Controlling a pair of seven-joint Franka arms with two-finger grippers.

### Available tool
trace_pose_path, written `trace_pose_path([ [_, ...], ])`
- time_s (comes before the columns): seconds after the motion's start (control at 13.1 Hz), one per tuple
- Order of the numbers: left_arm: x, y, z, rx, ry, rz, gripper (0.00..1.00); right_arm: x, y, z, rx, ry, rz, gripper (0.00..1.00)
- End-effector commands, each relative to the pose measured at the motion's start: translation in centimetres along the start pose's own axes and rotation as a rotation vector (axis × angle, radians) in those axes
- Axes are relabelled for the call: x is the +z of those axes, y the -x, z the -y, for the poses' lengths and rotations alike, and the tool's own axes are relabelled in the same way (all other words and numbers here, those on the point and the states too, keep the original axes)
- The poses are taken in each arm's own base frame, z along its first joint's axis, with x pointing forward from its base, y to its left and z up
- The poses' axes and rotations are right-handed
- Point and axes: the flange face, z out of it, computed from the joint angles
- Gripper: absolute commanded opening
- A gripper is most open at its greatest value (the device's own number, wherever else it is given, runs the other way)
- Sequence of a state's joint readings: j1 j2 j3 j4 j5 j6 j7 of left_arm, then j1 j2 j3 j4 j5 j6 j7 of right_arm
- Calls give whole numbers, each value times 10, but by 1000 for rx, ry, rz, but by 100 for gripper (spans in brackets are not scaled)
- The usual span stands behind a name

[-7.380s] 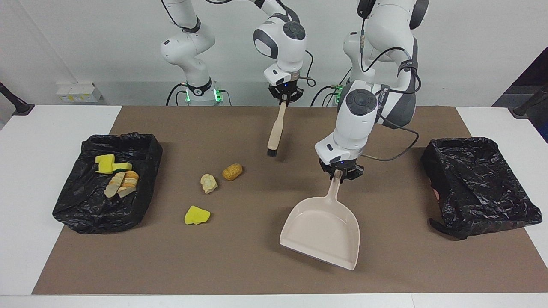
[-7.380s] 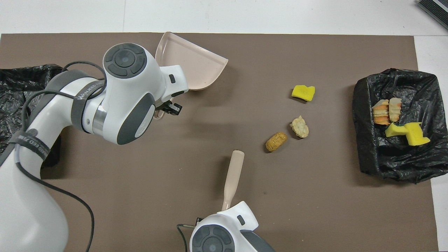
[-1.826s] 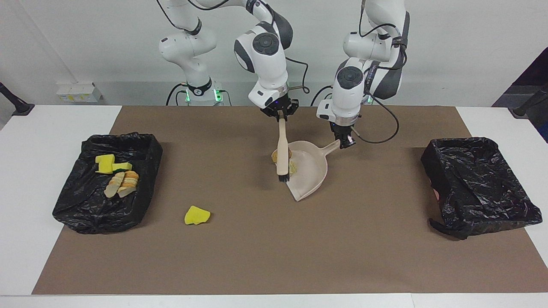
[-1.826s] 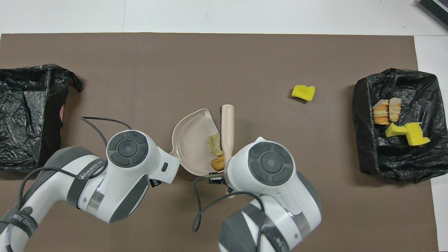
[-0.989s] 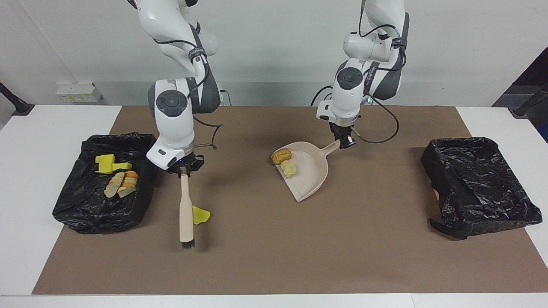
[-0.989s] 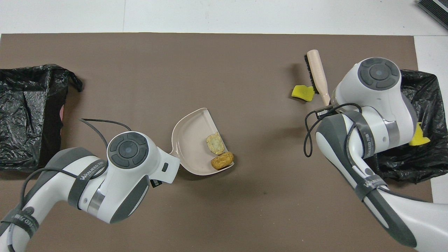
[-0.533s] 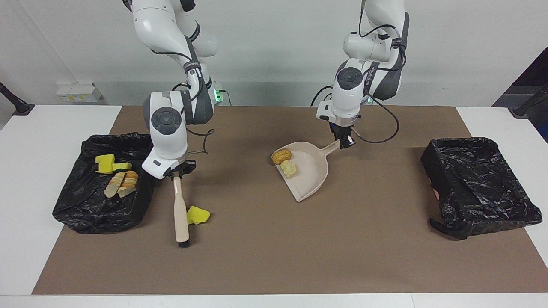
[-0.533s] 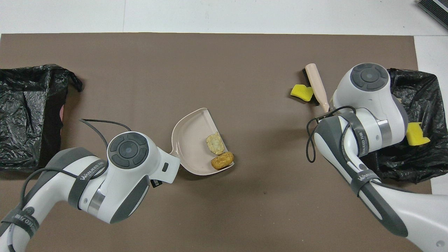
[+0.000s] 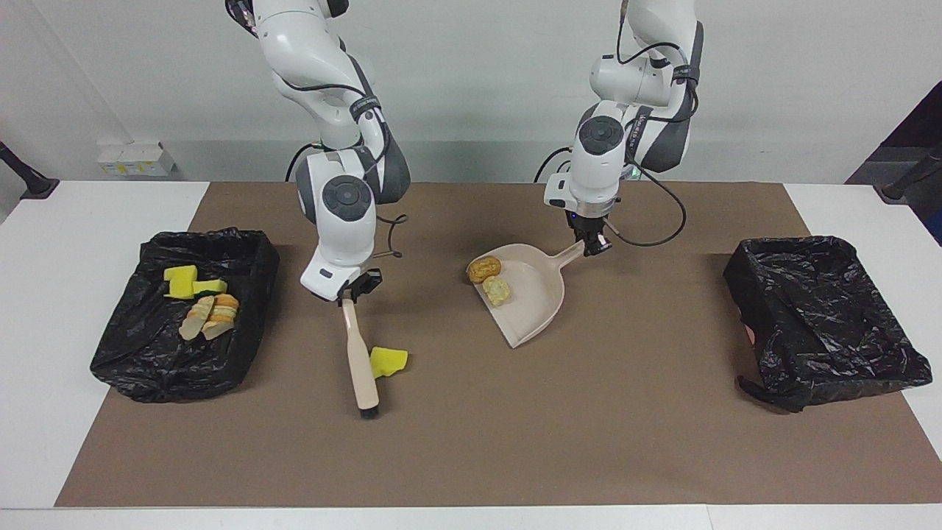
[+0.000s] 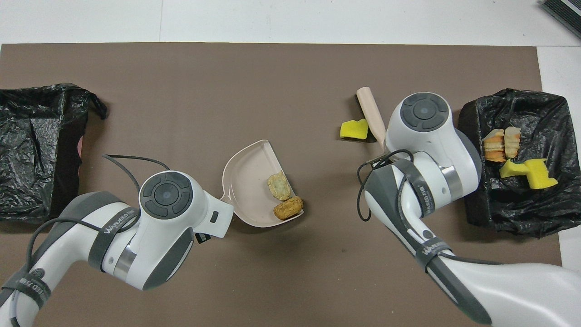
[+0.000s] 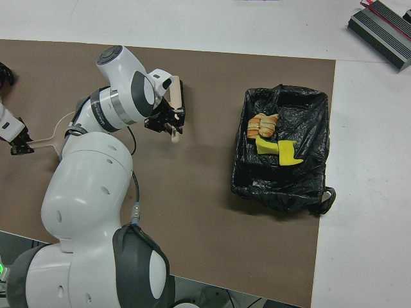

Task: Sweep and dump trash in bin
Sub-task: 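Sweep the yellow sponge into the dustpan with the right gripper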

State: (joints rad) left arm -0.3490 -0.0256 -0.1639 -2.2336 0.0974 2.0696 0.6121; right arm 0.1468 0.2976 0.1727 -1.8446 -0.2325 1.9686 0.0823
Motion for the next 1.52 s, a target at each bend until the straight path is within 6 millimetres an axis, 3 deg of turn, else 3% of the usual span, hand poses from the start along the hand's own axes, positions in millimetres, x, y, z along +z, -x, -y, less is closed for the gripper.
trace_pose_path([
  [0.0,0,6,-5,-22,-21,-15,0,-9,8,39,-39,-12,35,0],
  [0.38,0,6,-5,-22,-20,-14,0,-27,24,115,-105,-102,47,0],
  [0.68,0,7,-4,-26,-19,-13,0,-51,55,189,-63,-144,76,0],
  [0.91,0,8,-3,-30,-18,-13,0,-67,74,228,-47,-175,97,0],
  [1.14,1,11,-1,-52,-8,0,0,-96,87,226,-15,-231,93,0],
  [1.29,-2,18,12,-147,-10,-10,0,-127,102,204,-5,-233,82,0],
  [1.45,-15,22,21,-164,-25,-32,0,-141,113,186,11,-230,101,0],
])
